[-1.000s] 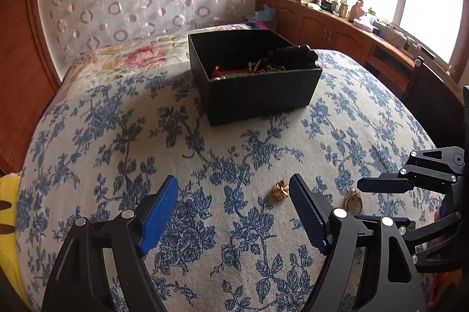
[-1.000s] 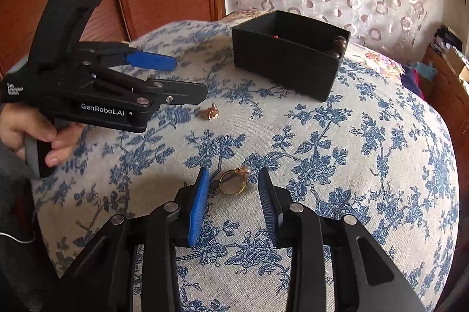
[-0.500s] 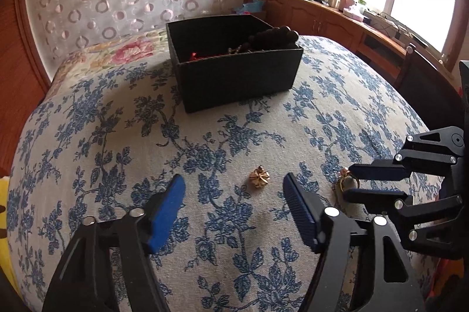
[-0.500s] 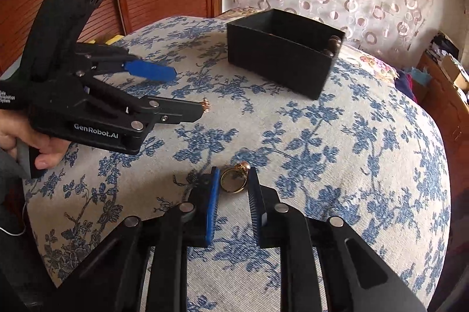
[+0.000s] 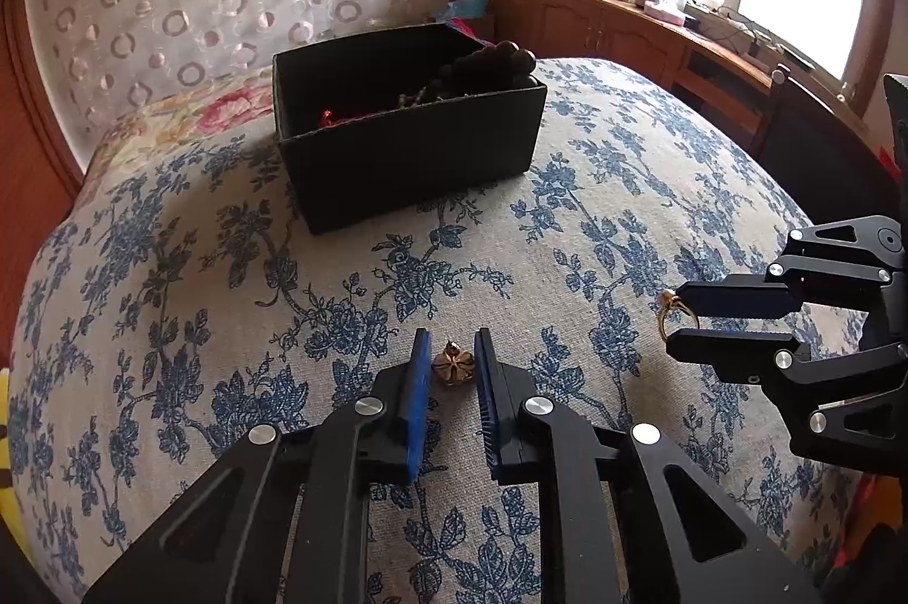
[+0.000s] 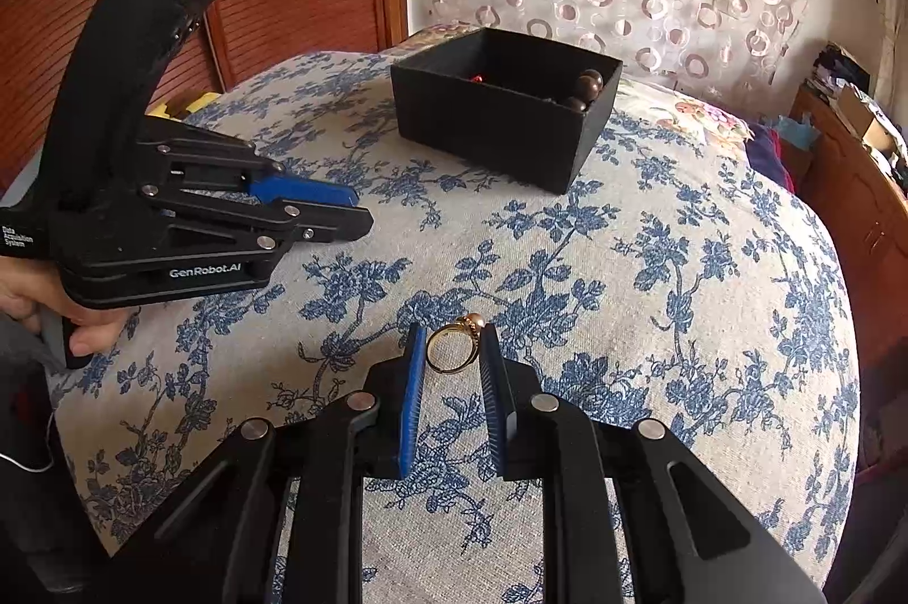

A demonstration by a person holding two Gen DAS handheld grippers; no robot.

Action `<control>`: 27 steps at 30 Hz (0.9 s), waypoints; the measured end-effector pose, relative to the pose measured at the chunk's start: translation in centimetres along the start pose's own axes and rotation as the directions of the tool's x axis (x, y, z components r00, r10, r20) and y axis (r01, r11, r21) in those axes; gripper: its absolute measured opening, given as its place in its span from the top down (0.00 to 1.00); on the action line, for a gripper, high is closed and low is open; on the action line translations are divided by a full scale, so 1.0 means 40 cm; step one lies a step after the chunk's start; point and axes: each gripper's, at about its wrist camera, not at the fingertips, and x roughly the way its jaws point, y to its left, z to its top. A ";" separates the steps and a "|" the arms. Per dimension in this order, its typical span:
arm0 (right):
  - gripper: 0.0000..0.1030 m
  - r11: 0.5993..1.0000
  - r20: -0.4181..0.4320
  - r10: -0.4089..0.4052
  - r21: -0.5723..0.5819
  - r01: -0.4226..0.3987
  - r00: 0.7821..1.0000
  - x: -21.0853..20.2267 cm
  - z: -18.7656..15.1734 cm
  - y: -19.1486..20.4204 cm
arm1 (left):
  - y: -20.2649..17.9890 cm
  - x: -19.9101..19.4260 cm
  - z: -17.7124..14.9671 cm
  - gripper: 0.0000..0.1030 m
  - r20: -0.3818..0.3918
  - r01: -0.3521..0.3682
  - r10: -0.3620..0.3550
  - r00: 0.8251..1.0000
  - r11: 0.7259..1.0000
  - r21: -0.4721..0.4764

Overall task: Organize jewelry
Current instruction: 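Carry the gold ring and flower charm over the black box with both tools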

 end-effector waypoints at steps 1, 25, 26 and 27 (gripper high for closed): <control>0.79 1.000 0.002 0.000 -0.001 0.000 1.000 -0.002 0.002 0.000 | 0.000 -0.002 0.003 0.86 0.004 0.004 -0.004 1.000 1.000 -0.001; 0.79 0.998 0.127 0.014 0.058 -0.022 0.992 0.012 0.259 -0.092 | 0.065 -0.071 0.108 0.86 0.101 -0.066 0.068 0.993 0.998 -0.026; 0.79 0.998 0.129 0.016 0.053 -0.023 0.992 0.020 0.273 -0.090 | 0.068 -0.071 0.108 0.86 0.102 -0.066 0.069 0.992 0.997 -0.029; 0.79 0.998 0.127 0.018 0.051 -0.024 0.992 0.026 0.281 -0.088 | 0.071 -0.070 0.110 0.86 0.101 -0.063 0.066 0.993 0.997 -0.033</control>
